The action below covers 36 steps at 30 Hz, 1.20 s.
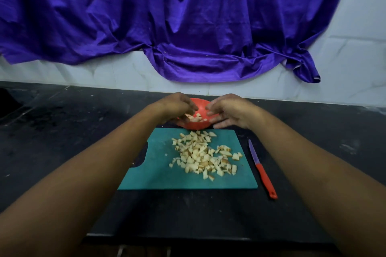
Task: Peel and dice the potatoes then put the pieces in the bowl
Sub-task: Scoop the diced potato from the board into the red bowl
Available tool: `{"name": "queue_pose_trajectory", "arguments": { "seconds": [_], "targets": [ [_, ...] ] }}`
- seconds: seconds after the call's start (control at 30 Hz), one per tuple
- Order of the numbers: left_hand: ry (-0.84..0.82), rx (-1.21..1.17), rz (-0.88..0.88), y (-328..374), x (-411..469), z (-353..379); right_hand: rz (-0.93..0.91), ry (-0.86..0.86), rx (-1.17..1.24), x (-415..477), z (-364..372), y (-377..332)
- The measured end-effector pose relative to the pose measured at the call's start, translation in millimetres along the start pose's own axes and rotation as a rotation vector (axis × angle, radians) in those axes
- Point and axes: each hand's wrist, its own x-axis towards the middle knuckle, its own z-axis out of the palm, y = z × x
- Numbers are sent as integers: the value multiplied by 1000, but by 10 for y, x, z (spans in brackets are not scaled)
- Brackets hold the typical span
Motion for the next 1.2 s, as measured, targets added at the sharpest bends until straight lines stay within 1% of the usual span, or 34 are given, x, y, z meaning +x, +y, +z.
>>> {"name": "queue_pose_trajectory", "arguments": {
  "seconds": [0.07, 0.17, 0.3, 0.37, 0.43, 0.57, 0.63, 0.83, 1.0, 1.2],
  "targets": [
    [-102, 130, -43, -69, -157, 11, 36, -70, -243, -168, -36, 84],
    [-275, 315, -114, -157, -315, 42, 134, -205, -520, -349, -40, 147],
    [-304, 454, -181, -166, -397, 151, 247, -235, -787, -466, 44, 182],
    [-315, 516, -220, -151, -421, 233, 313, -229, -865, -494, 107, 228],
    [-330, 537, -250, -136, -428, 317, 344, -230, -888, -503, 192, 272],
    [-311, 506, -249, -106, -405, 453, 263, -221, -854, -513, 413, 282],
    [-276, 445, -241, -107, -390, 480, 210, -208, -819, -487, 505, 276],
    [-158, 285, -191, -204, -395, 461, 144, -108, -529, -411, 646, 330],
    [-121, 117, -180, -251, -376, 415, 163, -61, -204, -394, 591, 368],
    [-135, 32, -173, -99, -300, 355, 233, -74, -88, -292, 520, 268]
  ]
}}
